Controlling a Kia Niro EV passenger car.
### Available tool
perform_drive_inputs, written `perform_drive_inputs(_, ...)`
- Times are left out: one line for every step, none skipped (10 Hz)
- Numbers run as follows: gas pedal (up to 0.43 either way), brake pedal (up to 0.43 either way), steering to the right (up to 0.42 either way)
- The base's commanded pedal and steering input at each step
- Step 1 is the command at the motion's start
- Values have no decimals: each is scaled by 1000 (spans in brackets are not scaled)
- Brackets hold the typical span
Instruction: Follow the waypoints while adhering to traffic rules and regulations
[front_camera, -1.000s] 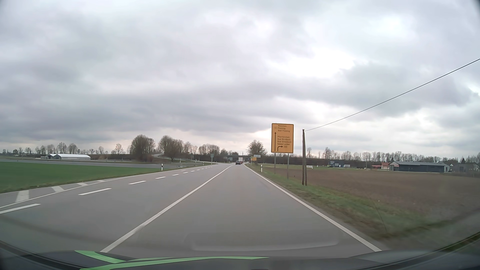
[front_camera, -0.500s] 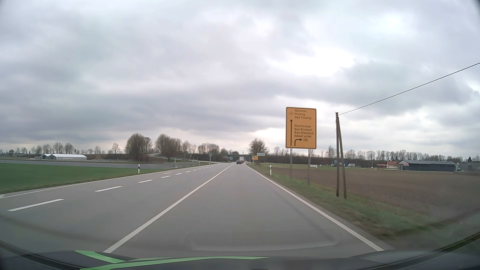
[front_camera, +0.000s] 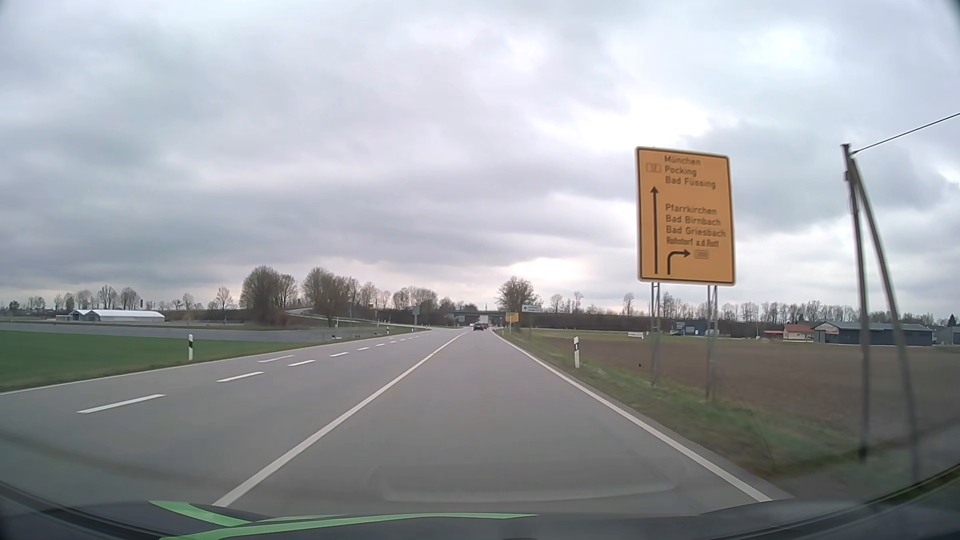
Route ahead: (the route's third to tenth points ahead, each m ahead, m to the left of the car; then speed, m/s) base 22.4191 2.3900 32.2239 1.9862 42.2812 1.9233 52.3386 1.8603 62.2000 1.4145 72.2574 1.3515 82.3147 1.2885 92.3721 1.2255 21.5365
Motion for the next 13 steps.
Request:
perform_drive_inputs(197,0,3)
perform_drive_inputs(189,0,3)
perform_drive_inputs(189,0,3)
perform_drive_inputs(189,0,3)
perform_drive_inputs(177,0,4)
perform_drive_inputs(177,0,4)
perform_drive_inputs(177,0,3)
perform_drive_inputs(169,0,4)
perform_drive_inputs(169,0,4)
perform_drive_inputs(157,0,4)
perform_drive_inputs(157,0,4)
perform_drive_inputs(157,0,3)
perform_drive_inputs(150,0,4)
